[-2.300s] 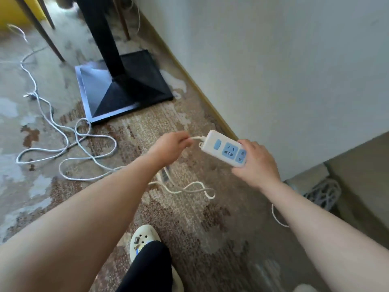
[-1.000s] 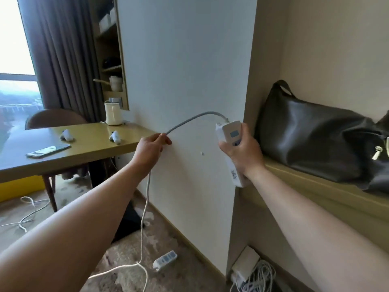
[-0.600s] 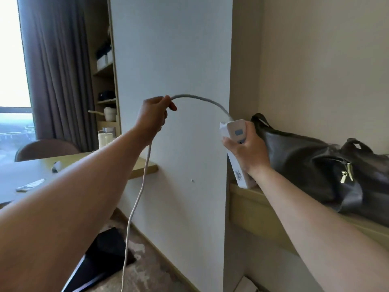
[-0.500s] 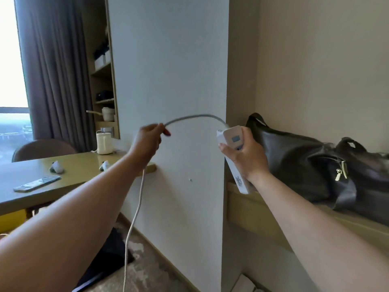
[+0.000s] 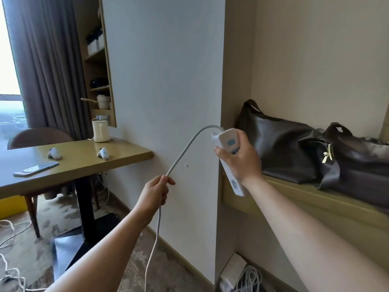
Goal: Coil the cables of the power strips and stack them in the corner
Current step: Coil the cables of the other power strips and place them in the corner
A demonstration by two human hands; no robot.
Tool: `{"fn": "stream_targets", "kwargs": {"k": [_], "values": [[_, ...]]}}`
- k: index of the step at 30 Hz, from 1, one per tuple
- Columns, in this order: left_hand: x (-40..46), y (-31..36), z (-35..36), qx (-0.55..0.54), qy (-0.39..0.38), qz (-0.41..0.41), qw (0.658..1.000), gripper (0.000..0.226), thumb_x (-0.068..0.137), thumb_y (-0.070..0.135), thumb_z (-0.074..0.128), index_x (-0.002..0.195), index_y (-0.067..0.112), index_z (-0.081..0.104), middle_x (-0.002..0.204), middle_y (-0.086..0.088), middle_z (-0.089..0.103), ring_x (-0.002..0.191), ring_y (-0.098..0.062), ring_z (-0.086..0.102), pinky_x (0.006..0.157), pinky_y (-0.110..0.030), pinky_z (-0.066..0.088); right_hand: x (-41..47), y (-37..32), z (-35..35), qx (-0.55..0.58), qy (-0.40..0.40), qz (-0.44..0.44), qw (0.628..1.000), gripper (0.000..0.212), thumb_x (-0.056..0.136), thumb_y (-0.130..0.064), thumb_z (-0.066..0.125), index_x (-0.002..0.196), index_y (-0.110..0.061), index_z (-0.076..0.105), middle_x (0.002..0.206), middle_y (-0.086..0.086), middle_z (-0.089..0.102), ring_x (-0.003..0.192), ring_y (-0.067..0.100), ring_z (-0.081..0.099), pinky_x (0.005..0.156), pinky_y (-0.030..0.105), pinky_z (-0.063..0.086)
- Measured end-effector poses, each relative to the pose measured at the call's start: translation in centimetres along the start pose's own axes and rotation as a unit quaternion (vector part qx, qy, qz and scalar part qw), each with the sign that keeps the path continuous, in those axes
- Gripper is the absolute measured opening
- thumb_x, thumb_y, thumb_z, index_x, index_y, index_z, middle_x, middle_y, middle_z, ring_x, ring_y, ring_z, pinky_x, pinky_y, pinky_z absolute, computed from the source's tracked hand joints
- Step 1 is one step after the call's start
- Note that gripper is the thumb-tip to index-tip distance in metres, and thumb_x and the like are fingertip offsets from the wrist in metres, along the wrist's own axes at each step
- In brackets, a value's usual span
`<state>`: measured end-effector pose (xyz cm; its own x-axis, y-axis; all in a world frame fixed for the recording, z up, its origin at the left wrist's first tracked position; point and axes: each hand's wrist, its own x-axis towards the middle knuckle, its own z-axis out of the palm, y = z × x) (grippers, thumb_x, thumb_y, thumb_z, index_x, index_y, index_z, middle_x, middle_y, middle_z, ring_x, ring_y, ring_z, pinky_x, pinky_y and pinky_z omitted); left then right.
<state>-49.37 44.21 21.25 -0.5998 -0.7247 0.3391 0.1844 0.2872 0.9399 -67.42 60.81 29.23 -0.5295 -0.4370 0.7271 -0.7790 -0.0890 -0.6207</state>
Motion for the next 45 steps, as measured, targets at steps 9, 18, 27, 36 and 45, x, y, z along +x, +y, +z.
{"fn": "stream_targets", "kwargs": {"k": [9,18,27,36,45], "values": [[7.5,18.6,6.6,-0.047,-0.006,0.149,0.988,0.035,0.103,0.021,0.036,0.076,0.014,0.056,0.042,0.013,0.032,0.035,-0.004,0.026,0.036,-0.014,0.021,7.2,-4.8,-10.0,0.032,0.142,-0.046,0.988,0.035,0.073,-0.046,0.07,0.099,-0.038,0.048,0.084,-0.028,0.062,0.072,0.0,0.061,0.06,0.023,0.05],[10.5,13.3,10.8,-0.028,-0.001,0.088,0.996,0.036,0.102,0.021,0.035,0.078,0.011,0.059,0.046,0.008,0.034,0.042,-0.01,0.027,0.04,-0.019,0.023,7.0,-1.8,-11.9,-0.039,0.118,-0.013,0.992,0.032,0.067,-0.054,0.066,0.092,-0.043,0.048,0.085,-0.021,0.064,0.072,0.002,0.061,0.062,0.033,0.048],[5.6,-11.3,4.9,0.045,0.069,-0.106,0.991,0.03,0.098,0.021,0.04,0.085,0.009,0.064,0.054,0.002,0.038,0.043,-0.013,0.031,0.044,-0.023,0.024,-2.8,10.3,-0.2,-0.066,-0.13,0.078,0.986,0.042,0.067,-0.053,0.071,0.102,-0.043,0.052,0.088,-0.021,0.065,0.078,0.004,0.063,0.069,0.037,0.055],[1.6,-32.6,1.8,0.271,-0.02,-0.243,0.931,0.014,0.091,0.02,0.061,0.078,0.022,0.067,0.059,-0.003,0.059,0.054,-0.02,0.05,0.057,-0.03,0.04,-13.0,31.1,5.8,-0.272,-0.452,0.176,0.831,0.064,0.076,-0.035,0.073,0.134,-0.034,0.045,0.115,-0.004,0.052,0.101,0.023,0.054,0.076,0.032,0.038],[4.6,-48.4,7.2,0.403,-0.213,-0.297,0.839,0.015,0.094,0.029,0.058,0.095,0.023,0.071,0.074,0.003,0.065,0.07,-0.017,0.059,0.059,-0.026,0.041,-22.9,50.6,10.9,-0.383,-0.581,0.134,0.705,0.067,0.085,-0.018,0.061,0.145,-0.033,0.035,0.145,-0.003,0.046,0.13,0.027,0.041,0.107,0.043,0.028]]}}
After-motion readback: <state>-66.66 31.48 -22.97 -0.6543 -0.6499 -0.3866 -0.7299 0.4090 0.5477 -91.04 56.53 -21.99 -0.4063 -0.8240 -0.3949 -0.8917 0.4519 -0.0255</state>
